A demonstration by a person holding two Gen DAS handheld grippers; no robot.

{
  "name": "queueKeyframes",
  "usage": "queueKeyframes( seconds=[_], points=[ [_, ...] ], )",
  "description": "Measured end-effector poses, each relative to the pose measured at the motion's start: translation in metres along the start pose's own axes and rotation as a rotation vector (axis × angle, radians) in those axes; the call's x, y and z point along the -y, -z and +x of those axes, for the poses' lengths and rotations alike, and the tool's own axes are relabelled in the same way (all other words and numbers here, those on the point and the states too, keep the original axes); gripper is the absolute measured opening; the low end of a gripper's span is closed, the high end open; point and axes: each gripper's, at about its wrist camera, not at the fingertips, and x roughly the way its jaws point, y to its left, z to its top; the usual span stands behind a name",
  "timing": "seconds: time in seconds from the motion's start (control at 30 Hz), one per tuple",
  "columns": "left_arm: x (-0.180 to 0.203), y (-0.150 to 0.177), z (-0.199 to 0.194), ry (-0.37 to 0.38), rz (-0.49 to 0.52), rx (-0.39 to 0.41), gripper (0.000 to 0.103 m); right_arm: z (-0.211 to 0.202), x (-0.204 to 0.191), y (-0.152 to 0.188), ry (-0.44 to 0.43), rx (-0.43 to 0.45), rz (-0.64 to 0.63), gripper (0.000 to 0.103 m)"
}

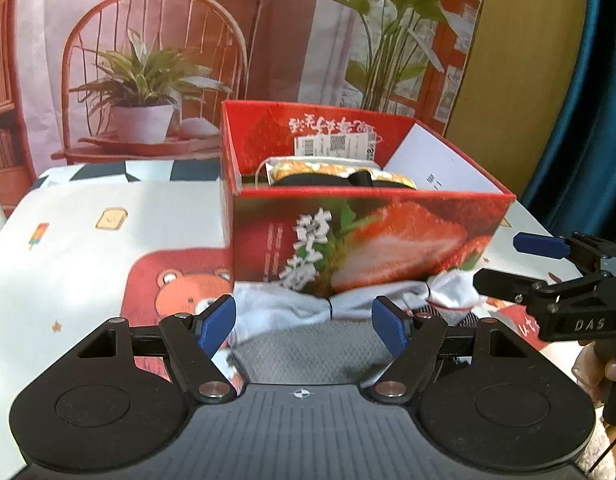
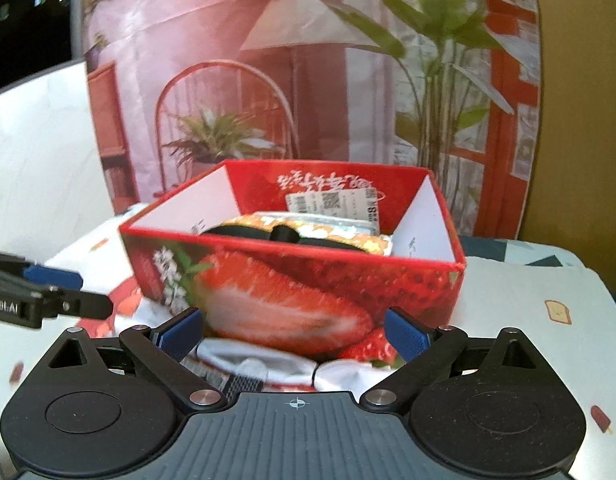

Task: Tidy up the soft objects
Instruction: 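Move both tools down to the black polka-dot glove beside the box, then close the left gripper on the glove while the right gripper grasps it too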

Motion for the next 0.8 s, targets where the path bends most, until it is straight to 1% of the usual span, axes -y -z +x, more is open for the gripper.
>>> queueKeyframes(
  seconds=[0.2, 0.27, 0.3, 0.37, 0.4, 0.43, 0.5, 0.67, 0.73, 0.77, 0.8],
  points=[
    [0.001, 0.02, -0.002, 0.023, -0.016, -0.02, 0.076, -0.003, -0.01, 0.019, -0.022, -0.026, -0.007, 0.095],
    [0.0, 0.027, -0.003, 0.034, -0.03, -0.027, 0.075, -0.005, -0.012, 0.028, -0.024, -0.037, 0.008, 0.093],
    [0.0, 0.031, -0.003, 0.041, -0.037, -0.03, 0.074, -0.006, -0.013, 0.032, -0.026, -0.043, 0.018, 0.09],
    [0.001, 0.038, -0.002, 0.056, -0.041, -0.042, 0.072, -0.007, -0.015, 0.041, -0.036, -0.053, 0.035, 0.088],
    [0.002, 0.042, -0.001, 0.063, -0.04, -0.049, 0.069, -0.008, -0.016, 0.045, -0.038, -0.058, 0.041, 0.088],
    [0.003, 0.044, 0.0, 0.067, -0.04, -0.053, 0.066, -0.008, -0.018, 0.049, -0.039, -0.064, 0.046, 0.086],
    [0.005, 0.049, 0.003, 0.082, -0.041, -0.059, 0.063, -0.008, -0.021, 0.058, -0.031, -0.076, 0.055, 0.082],
    [0.012, 0.06, 0.012, 0.112, -0.039, -0.083, 0.059, -0.004, -0.025, 0.073, -0.024, -0.09, 0.125, 0.081],
    [0.012, 0.063, 0.015, 0.113, -0.043, -0.078, 0.048, -0.001, -0.027, 0.075, -0.025, -0.095, 0.135, 0.076],
    [0.011, 0.063, 0.015, 0.107, -0.044, -0.071, 0.044, 0.001, -0.029, 0.075, -0.03, -0.098, 0.14, 0.075],
    [0.011, 0.064, 0.015, 0.098, -0.044, -0.063, 0.037, 0.002, -0.03, 0.075, -0.034, -0.1, 0.142, 0.074]
  ],
)
